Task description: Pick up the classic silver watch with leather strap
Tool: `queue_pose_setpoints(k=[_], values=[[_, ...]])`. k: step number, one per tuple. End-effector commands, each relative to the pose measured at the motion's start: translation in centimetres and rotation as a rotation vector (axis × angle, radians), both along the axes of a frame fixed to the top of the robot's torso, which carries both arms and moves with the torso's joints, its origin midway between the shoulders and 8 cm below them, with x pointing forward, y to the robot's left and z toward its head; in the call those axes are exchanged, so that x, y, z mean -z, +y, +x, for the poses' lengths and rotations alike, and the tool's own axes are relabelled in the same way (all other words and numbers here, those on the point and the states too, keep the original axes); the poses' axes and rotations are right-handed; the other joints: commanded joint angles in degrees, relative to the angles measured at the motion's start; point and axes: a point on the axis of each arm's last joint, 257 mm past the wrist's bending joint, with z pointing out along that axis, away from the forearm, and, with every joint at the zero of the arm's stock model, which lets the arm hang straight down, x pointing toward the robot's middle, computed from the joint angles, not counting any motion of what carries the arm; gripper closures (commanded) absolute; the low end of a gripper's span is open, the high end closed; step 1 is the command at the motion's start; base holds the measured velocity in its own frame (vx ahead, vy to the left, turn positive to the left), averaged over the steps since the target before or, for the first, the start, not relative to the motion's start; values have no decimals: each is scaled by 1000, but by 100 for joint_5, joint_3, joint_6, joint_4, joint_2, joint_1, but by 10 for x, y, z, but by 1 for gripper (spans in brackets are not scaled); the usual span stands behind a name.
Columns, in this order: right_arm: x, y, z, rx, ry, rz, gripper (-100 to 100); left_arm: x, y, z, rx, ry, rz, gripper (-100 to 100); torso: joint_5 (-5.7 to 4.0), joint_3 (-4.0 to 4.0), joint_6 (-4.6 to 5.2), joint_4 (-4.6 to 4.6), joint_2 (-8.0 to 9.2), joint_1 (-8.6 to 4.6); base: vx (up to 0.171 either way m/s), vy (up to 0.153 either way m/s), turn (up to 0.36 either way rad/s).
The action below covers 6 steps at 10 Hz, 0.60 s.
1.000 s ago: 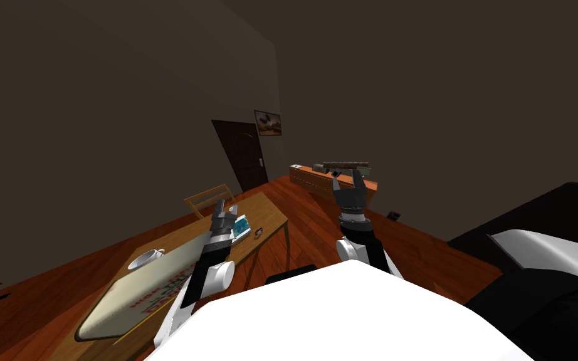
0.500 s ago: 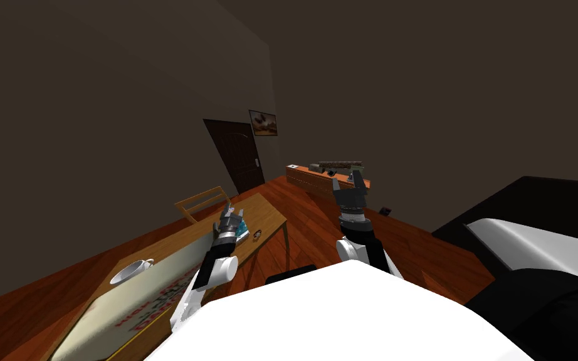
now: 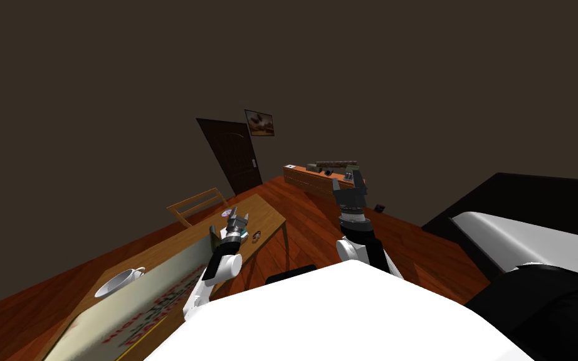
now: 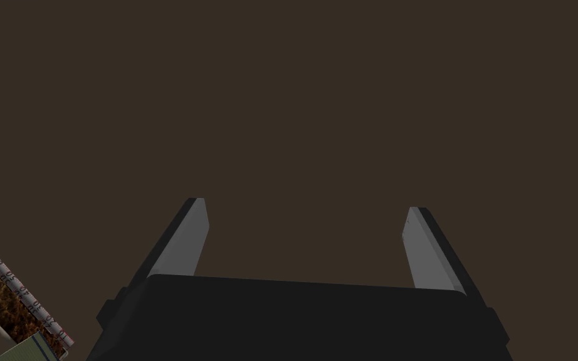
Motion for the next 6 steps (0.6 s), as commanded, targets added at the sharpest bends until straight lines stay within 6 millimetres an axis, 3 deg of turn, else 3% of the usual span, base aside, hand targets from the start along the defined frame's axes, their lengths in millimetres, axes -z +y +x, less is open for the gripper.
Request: queue_pose_setpoints(k=[1, 3, 4, 5, 6], values=[[0, 0, 0, 0, 0, 0, 0, 20, 0, 11, 13, 60, -76, -100, 0, 0, 0, 0, 0, 0, -2, 43, -146], [0, 0, 0, 0, 0, 0, 0, 31, 2, 10, 9, 80, -76, -100, 0, 0, -2, 0, 0, 1, 0, 23, -14], [0, 0, 0, 0, 0, 0, 0, 49, 1, 15, 14, 128, -126, -100, -1, 0, -3, 0, 0, -6, 2, 15, -71], [0, 0, 0, 0, 0, 0, 0, 51, 1, 15, 13, 131, -126, -100, -2, 0, 0, 0, 0, -7, 2, 20, -64], [0, 0, 0, 0, 0, 0, 0, 67, 0, 19, 18, 175, -176, -100, -2, 0, -1, 0, -1, -6, 1, 26, -95]])
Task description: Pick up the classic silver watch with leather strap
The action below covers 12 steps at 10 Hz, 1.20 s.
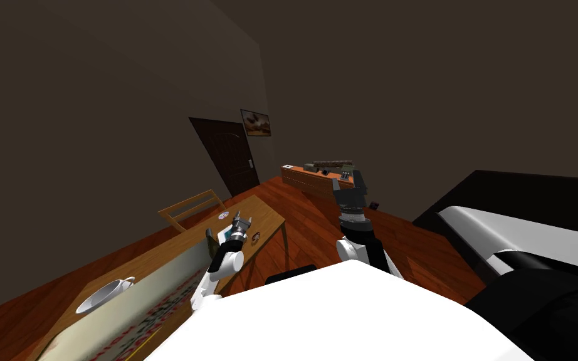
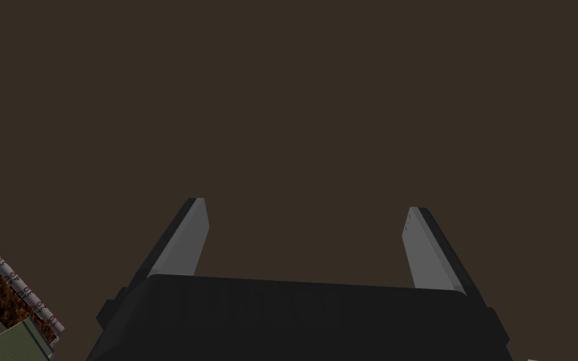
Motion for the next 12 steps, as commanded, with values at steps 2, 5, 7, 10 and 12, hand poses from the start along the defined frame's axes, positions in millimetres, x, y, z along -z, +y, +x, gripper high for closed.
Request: queue_pose_setpoints(k=[2, 5, 7, 10, 12], values=[[0, 0, 0, 0, 0, 0, 0, 34, -3, 5, 2, 87, -78, -100, 1, 1, 1, 1, 2, 5, -8, 40, -100], [0, 0, 0, 0, 0, 0, 0, 73, -7, 8, 3, 189, -178, -100, 0, 1, -2, 0, 1, -2, -3, 23, -71], [0, 0, 0, 0, 0, 0, 0, 96, -9, 7, -1, 251, -227, -100, 0, 1, -1, 0, 3, 2, -8, 31, -90], [0, 0, 0, 0, 0, 0, 0, 128, -15, 6, -6, 345, -320, -100, 0, 1, -3, 0, 3, -3, -8, 22, -76], [0, 0, 0, 0, 0, 0, 0, 154, -16, 0, -19, 414, -364, -100, -1, 2, -3, 1, 3, -2, -9, 21, -63]])
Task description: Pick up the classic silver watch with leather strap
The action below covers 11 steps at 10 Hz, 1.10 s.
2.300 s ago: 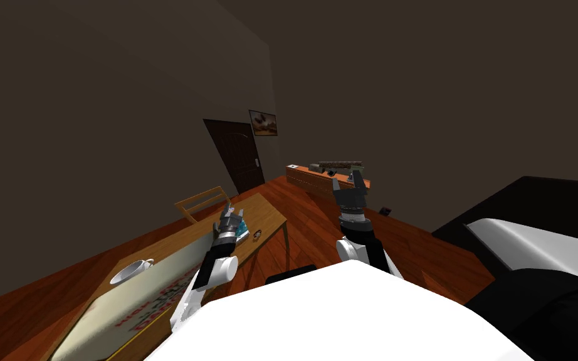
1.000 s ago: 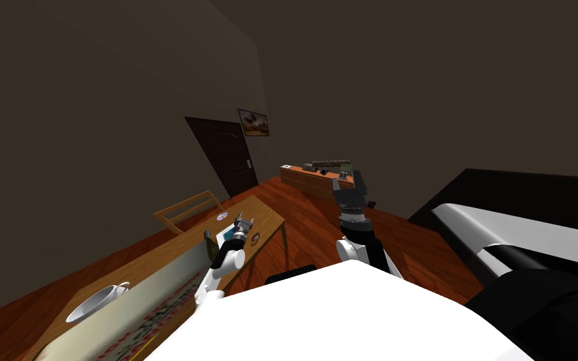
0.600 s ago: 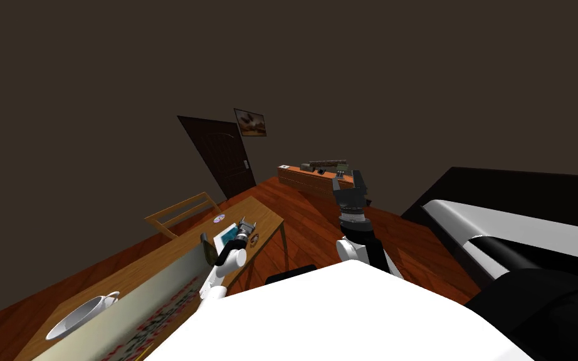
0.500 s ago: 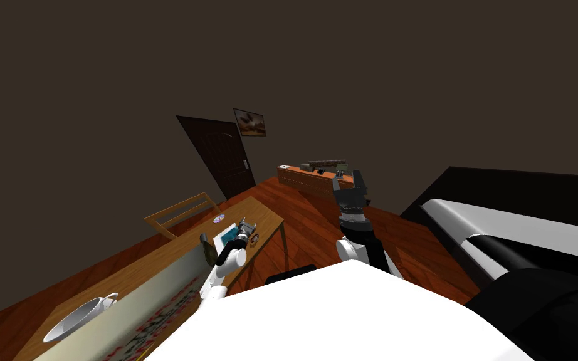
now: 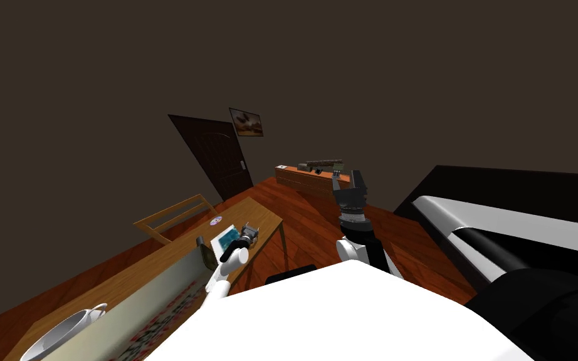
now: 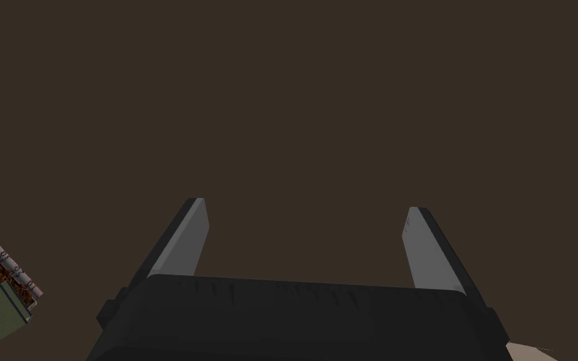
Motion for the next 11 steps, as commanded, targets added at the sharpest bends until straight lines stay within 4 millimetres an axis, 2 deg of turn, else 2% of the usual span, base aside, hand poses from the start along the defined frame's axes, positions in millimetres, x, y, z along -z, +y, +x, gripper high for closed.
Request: queue_pose_setpoints(k=[1, 2, 3, 4, 11], values=[[0, 0, 0, 0, 0, 0, 0, 20, -1, -3, -9, 70, -62, -100, 0, 0, 0, 0, 0, 0, -15, 31, -150], [0, 0, 0, 0, 0, 0, 0, 26, 0, -6, -11, 84, -62, -100, 0, 0, 1, 1, 0, 4, -7, 30, -37], [0, 0, 0, 0, 0, 0, 0, 41, 0, -11, -20, 134, -99, -100, 0, 0, -3, 0, 0, 4, -5, 24, -49], [0, 0, 0, 0, 0, 0, 0, 41, 0, -11, -20, 134, -99, -100, 0, 0, -1, 0, -1, 3, -3, 16, -46], [0, 0, 0, 0, 0, 0, 0, 94, 8, -32, -80, 328, -234, -100, 0, -1, -2, 0, -3, 3, -4, 25, -67]])
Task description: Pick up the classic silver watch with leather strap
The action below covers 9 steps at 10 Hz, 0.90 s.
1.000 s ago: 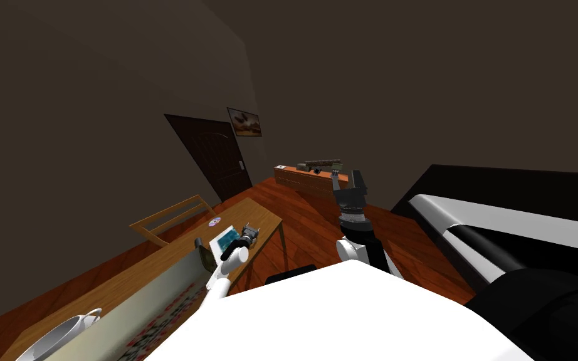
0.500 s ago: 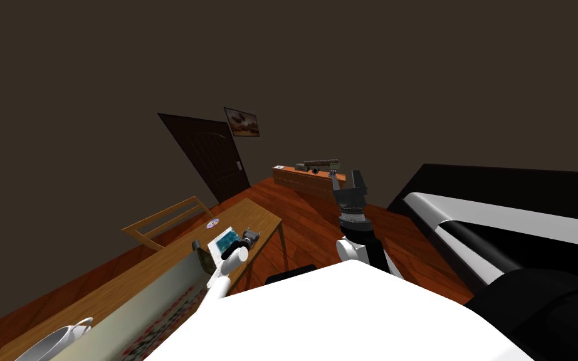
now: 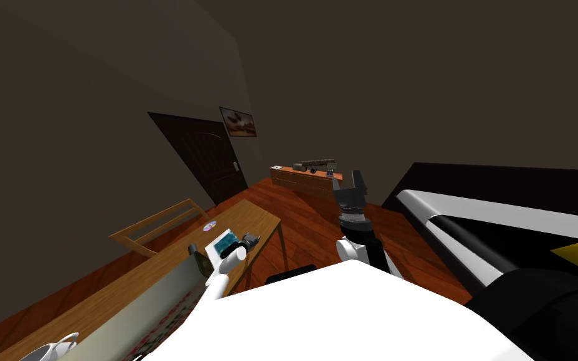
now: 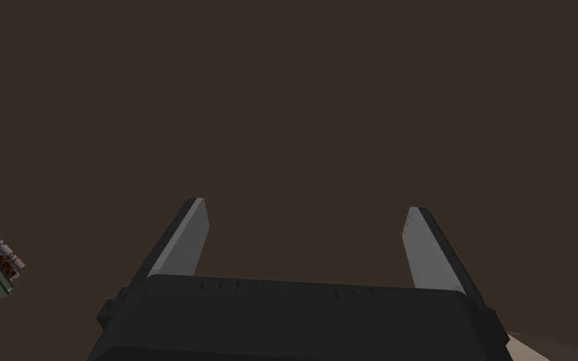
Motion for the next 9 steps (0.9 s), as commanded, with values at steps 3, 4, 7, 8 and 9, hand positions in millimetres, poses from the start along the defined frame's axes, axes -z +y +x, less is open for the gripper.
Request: queue_pose_setpoints(k=[3, 4, 7, 8, 9], values=[[0, 0, 0, 0, 0, 0, 0, 25, 13, -16, -48, 108, -60, -100, 0, -2, 0, -1, -3, 0, 3, 35, -70], [0, 0, 0, 0, 0, 0, 0, 30, 16, -20, -56, 127, -67, -100, 0, -1, 0, 0, -1, 1, -6, 28, -59], [0, 0, 0, 0, 0, 0, 0, 34, 6, -25, -54, 114, -62, -100, -2, 0, -1, 0, 0, -12, 15, 16, -11], [0, 0, 0, 0, 0, 0, 0, 37, 2, -27, -55, 114, -62, -100, 0, -7, 0, -2, -13, -3, 94, 47, -30], [0, 0, 0, 0, 0, 0, 0, 42, -4, -31, -57, 114, -62, -100, 1, -16, -1, -6, -29, 1, 106, 58, -16]])
